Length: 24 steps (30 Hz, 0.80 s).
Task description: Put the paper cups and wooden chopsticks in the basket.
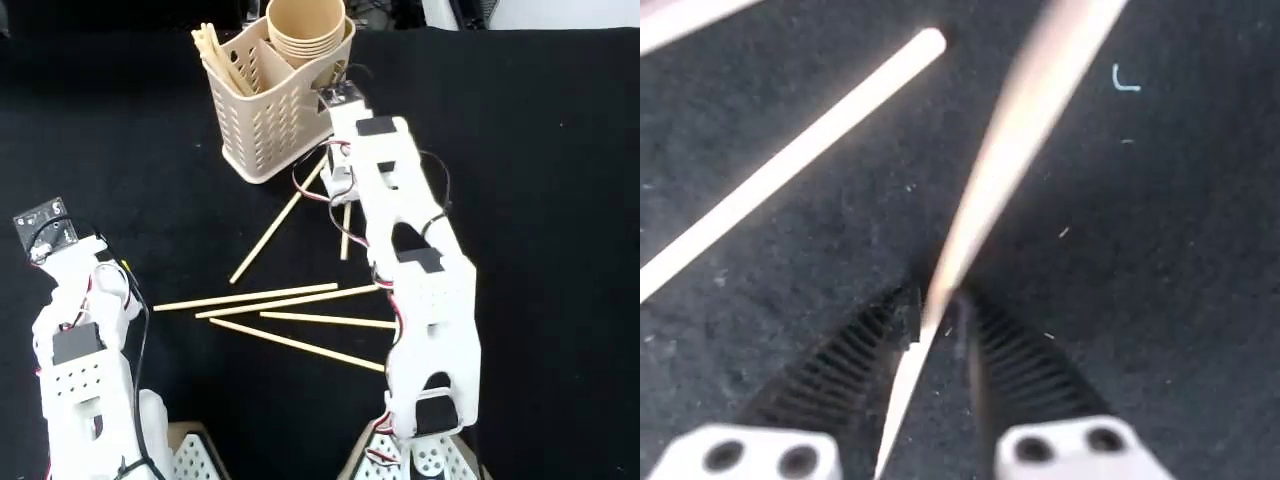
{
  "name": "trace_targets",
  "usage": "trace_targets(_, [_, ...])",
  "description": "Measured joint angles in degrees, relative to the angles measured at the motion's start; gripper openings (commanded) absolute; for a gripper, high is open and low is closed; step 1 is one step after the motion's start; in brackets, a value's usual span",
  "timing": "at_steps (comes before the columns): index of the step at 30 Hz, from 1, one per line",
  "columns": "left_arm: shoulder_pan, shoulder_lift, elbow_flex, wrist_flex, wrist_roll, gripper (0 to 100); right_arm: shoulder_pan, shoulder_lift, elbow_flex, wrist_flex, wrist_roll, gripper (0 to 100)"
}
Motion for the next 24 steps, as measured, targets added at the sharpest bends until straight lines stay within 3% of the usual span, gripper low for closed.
trace_targets(12, [0.0, 0.0, 0.0, 0.0, 0.0, 5, -0.09, -5.01, 3.43, 3.52, -0.18, 1.2])
trace_targets(24, [0.0, 0.0, 0.0, 0.0, 0.0, 5, -0.18, -35.16, 36.13, -4.57, 1.23, 1.2])
